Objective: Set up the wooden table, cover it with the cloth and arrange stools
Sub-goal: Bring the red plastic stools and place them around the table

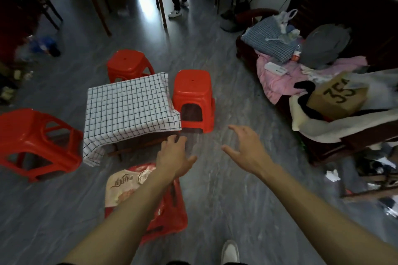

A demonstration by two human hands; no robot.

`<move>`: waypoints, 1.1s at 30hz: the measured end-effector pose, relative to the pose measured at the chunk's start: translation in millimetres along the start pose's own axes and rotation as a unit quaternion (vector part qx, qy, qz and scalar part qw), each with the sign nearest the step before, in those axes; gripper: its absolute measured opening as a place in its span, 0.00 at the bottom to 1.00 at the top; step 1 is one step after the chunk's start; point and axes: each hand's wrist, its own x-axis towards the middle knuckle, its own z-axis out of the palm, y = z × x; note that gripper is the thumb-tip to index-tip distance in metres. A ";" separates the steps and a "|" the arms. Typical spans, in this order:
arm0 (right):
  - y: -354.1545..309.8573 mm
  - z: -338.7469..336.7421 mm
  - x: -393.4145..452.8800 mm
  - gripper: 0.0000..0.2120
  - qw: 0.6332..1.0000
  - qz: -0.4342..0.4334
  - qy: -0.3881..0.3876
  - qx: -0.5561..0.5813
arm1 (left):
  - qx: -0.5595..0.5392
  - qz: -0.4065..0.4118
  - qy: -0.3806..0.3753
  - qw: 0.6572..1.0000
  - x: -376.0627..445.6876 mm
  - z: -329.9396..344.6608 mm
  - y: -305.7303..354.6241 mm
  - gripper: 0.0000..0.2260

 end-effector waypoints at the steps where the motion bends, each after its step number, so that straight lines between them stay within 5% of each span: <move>1: 11.1 -11.3 6.7 0.34 1.000 -0.002 -0.002 -0.010 | -0.001 0.001 0.001 1.000 6.4 4.5 17.2 0.30; 10: 71.5 -72.4 99.1 0.34 1.000 -0.004 0.001 -0.013 | -0.031 -0.010 -0.001 0.999 92.1 15.8 88.1 0.28; 20: 104.1 -115.4 268.5 0.36 0.998 0.028 -0.022 -0.058 | -0.113 0.003 0.008 0.994 292.5 -2.5 145.3 0.29; 33: 112.7 -144.0 496.4 0.36 0.996 -0.009 -0.053 -0.064 | -0.138 -0.045 0.036 0.989 487.2 -51.3 156.5 0.28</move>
